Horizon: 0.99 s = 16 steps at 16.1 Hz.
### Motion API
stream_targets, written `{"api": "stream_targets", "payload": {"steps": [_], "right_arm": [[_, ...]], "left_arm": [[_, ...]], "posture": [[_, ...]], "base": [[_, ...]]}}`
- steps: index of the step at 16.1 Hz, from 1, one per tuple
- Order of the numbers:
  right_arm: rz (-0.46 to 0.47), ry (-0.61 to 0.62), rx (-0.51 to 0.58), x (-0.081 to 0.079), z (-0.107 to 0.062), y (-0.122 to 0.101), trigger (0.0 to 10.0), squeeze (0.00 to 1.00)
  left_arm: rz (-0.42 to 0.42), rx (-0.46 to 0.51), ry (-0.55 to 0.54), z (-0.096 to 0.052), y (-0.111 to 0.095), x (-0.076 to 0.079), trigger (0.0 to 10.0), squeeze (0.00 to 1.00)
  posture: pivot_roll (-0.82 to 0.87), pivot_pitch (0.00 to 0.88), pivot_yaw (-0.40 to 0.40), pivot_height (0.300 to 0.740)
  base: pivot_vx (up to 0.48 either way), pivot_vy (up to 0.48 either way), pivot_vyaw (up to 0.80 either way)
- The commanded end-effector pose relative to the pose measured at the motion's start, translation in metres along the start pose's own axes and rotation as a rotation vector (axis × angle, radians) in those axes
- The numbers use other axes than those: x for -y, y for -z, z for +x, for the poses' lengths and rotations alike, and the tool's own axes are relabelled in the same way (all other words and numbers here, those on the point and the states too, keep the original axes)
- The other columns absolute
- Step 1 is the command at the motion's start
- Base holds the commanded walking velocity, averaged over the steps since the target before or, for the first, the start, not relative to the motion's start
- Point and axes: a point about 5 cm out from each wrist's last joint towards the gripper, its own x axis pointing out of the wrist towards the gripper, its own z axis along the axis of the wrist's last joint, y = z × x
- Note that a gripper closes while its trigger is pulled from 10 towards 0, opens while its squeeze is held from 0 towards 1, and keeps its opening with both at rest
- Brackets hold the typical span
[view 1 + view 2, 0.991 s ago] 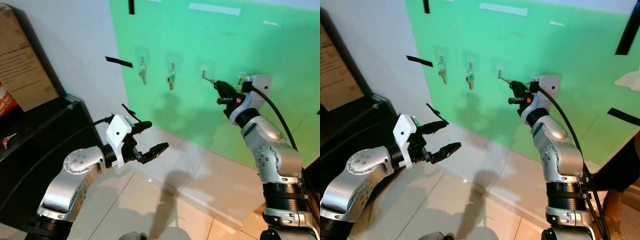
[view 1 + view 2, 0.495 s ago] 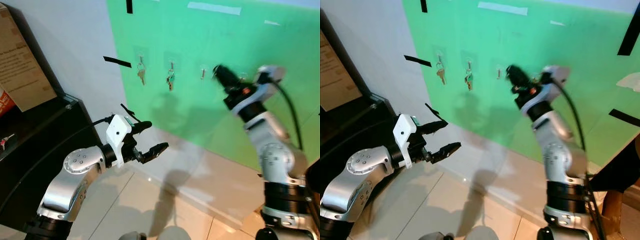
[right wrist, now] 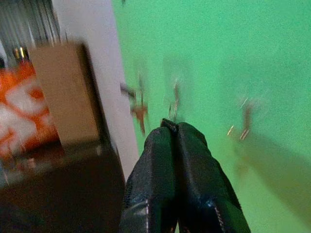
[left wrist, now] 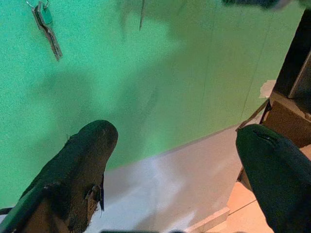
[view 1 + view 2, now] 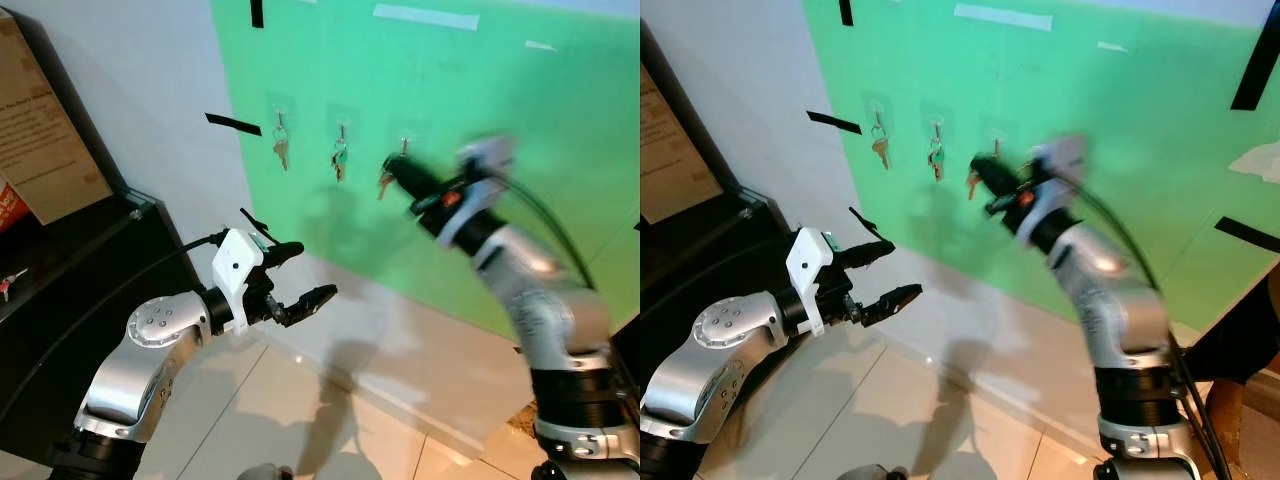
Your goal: Hang keys on a hook
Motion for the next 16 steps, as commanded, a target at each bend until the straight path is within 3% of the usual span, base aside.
{"api": "stream_targets", "payload": {"steps": [1,4,8,16], "right_arm": [[-0.011,-0.001,-0.009,-0.002,0.002,0.0,10.0,0.0],[0.026,0.034,0.038,-0.004,0.01,-0.008,10.0,0.0],[0.075,0.122,0.08,0.006,0.012,-0.012,10.0,0.0],[0.184,0.165,0.092,0.01,0.016,-0.007,10.0,0.0]], "left_arm": [[0.015,-0.002,-0.002,0.0,-0.004,-0.002,10.0,0.0],[0.014,-0.001,-0.005,0.0,-0.003,-0.002,10.0,0.0],[0.016,0.002,-0.007,0.0,-0.003,-0.002,10.0,0.0],[0.034,0.029,-0.015,0.001,-0.005,-0.001,10.0,0.0]], "posture": [[-0.03,0.0,0.068,0.74],[-0.02,0.0,0.064,0.74],[-0.03,0.0,0.063,0.74],[-0.03,0.0,0.057,0.74]], "base": [[0.0,0.0,0.0],[0.0,0.0,0.0],[0.0,0.0,0.0],[0.0,0.0,0.0]]}}
